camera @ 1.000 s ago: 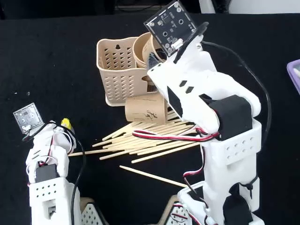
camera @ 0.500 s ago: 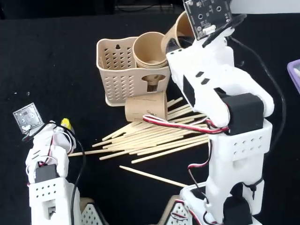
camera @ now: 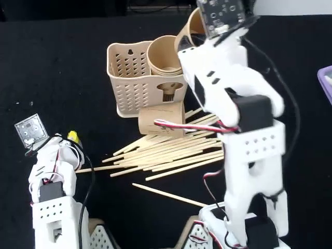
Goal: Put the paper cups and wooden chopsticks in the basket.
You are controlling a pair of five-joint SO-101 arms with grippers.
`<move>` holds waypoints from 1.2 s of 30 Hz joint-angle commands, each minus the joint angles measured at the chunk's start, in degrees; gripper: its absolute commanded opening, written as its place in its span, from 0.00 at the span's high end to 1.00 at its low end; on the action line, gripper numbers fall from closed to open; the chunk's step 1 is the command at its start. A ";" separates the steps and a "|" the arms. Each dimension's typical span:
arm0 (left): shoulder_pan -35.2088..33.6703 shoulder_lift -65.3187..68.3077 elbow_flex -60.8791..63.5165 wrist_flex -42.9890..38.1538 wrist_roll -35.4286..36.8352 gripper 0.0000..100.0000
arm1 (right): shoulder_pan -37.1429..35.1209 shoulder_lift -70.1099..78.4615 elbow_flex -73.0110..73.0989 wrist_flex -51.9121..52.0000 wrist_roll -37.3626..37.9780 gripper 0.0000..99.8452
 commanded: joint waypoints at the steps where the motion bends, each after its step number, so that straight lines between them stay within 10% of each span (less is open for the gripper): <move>1: 0.22 -0.79 -0.48 -1.32 0.44 0.86 | -1.14 -0.31 4.88 -8.88 -0.35 0.99; 36: 0.22 -0.79 -0.66 -1.32 0.53 0.86 | -5.10 -15.60 25.10 -28.57 -8.00 0.99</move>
